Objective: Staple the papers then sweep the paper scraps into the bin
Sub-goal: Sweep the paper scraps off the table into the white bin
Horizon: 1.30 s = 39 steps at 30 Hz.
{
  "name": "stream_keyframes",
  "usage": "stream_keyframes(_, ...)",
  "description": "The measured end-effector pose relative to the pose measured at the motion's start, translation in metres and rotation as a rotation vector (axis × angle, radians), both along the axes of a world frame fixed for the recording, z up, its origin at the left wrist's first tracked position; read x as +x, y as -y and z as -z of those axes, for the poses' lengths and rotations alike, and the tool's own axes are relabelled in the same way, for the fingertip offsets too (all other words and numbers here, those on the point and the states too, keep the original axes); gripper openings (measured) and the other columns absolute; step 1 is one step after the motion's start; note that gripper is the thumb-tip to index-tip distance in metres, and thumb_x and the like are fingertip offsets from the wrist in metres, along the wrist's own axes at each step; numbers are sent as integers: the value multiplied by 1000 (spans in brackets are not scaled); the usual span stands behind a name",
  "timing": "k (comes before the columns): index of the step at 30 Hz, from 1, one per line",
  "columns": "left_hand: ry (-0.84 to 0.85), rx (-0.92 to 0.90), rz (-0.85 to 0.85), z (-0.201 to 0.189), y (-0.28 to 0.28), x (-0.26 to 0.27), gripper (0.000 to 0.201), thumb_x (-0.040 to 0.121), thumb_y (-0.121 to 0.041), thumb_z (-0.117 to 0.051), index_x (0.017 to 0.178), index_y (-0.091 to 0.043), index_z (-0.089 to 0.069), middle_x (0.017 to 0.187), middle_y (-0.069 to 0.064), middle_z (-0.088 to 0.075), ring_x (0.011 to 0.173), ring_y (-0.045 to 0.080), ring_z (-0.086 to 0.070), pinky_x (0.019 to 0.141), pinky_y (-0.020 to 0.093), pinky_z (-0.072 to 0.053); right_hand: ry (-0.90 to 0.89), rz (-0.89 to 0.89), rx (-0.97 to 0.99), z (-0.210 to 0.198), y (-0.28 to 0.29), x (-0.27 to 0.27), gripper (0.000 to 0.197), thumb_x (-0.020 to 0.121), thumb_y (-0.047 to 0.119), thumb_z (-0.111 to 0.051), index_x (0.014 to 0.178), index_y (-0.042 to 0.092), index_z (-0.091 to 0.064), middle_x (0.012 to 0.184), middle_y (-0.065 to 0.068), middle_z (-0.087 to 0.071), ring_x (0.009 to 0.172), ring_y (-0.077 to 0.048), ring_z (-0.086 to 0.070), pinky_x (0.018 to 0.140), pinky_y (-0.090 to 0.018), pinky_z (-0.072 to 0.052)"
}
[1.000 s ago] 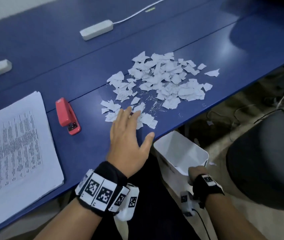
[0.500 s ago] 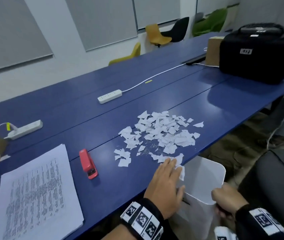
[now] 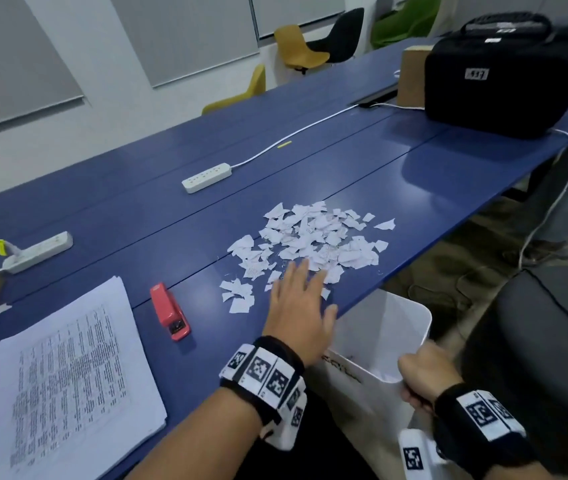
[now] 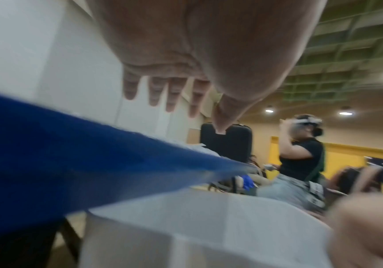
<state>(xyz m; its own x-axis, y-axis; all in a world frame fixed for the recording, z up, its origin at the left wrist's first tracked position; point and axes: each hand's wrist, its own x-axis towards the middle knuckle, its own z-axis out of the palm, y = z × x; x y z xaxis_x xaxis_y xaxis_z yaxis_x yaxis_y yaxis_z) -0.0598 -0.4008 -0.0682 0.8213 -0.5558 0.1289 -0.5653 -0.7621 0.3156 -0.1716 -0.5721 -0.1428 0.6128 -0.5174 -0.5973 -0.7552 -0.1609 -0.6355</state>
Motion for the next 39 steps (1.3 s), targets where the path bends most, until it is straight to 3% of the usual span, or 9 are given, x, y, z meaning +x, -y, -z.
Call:
stream_keyframes(3,-163,174,-291,-9,-22,28,71,91,-53,-45,151,-24,-22,164,9,-10,151,35,-2,120,56,-12,-6,-2,-45,-4,-7,6,34,80,9,-47,111,-5,-53,35,-10,-56,22,-21,-44,30,-18,-34)
stream_keyframes(5,-266,275,-326,-6,-31,37,77,88,-62,-41,152,-27,-18,164,9,-9,151,37,-3,119,58,-13,-7,6,-63,-7,-8,10,33,81,8,-48,112,-4,-50,38,-12,-56,20,-21,-43,29,-15,-32)
stream_keyframes(11,-324,320,-62,-1,-13,13,75,93,-58,-38,155,-26,-10,165,7,7,152,30,11,122,53,-1,-26,0,-16,-8,0,12,40,82,7,-45,114,-14,-56,37,-13,-53,19,-19,-38,32,-14,-30)
stream_keyframes(16,-241,249,124,10,12,-16,72,96,-45,-42,155,-19,-11,165,10,6,152,28,12,123,46,4,-2,27,13,-6,8,9,40,79,10,-44,116,-3,-54,44,-15,-56,24,-20,-41,35,-17,-31)
stream_keyframes(22,-89,150,405,20,37,-35,60,96,-27,-46,151,-9,-26,165,10,-7,153,25,0,124,41,-2,16,31,25,-7,15,6,41,76,13,-46,110,-8,-57,45,-14,-61,28,-21,-47,36,-18,-34)
stream_keyframes(26,-126,-94,507,20,41,-33,45,93,-11,-48,138,-10,-49,160,6,-29,151,20,-17,124,32,-11,19,27,45,-7,14,6,41,78,13,-47,112,-6,-57,47,-15,-62,28,-21,-49,35,-17,-35)
stream_keyframes(30,-62,-177,272,11,33,-14,51,92,-22,-52,142,-15,-45,160,5,-29,151,21,-16,123,40,-16,-1,19,25,-4,14,5,42,77,12,-45,111,-9,-56,48,-16,-63,29,-22,-49,36,-18,-34)
stream_keyframes(34,-188,85,-97,-3,19,19,70,93,-44,-47,152,-19,-21,165,5,-8,152,27,0,122,52,-10,2,17,25,-6,13,5,41,78,11,-44,115,-3,-53,51,-17,-63,29,-20,-49,36,-18,-34)
stream_keyframes(39,-283,326,94,-4,17,19,70,94,-49,-43,154,-25,-17,166,-1,0,153,24,5,122,53,-5,1,18,18,-9,16,7,44,80,12,-44,122,1,-50,55,-18,-63,28,-20,-49,35,-19,-35)
